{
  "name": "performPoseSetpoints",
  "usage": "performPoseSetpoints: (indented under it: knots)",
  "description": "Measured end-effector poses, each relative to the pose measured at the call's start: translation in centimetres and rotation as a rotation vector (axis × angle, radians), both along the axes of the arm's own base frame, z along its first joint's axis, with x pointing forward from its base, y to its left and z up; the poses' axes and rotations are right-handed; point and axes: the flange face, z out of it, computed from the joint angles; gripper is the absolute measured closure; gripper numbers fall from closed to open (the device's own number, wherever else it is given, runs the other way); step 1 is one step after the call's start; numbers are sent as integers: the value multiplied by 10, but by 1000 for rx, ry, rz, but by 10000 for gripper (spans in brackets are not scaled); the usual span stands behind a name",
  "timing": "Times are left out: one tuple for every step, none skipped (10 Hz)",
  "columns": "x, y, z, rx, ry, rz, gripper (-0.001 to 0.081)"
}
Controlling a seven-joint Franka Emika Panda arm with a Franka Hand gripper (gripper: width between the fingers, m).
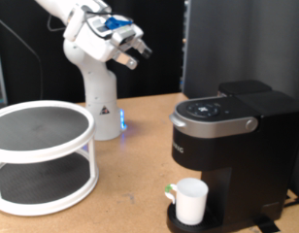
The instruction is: Make a cup of coffee with the keurig machine
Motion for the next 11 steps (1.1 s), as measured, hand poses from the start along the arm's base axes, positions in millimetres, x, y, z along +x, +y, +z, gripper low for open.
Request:
performPoseSetpoints:
  knots:
    - [1, 6, 3, -73, -11, 59, 4]
    - [4, 15, 10, -159, -24, 107, 4]
    - [6, 28, 17, -258, -24, 174, 4]
    - [9, 40, 23, -353, 0, 260, 4]
    - [11, 50, 29, -424, 28, 333, 4]
    - [14, 57, 34, -448, 47, 366, 4]
    - [19, 59, 35, -460, 65, 377, 4]
    - [18, 59, 34, -459, 63, 375, 4]
    - [18, 60, 35, -484, 50, 391, 4]
    - [19, 64, 38, -556, 29, 426, 4]
    - [20, 72, 44, -656, 8, 469, 4]
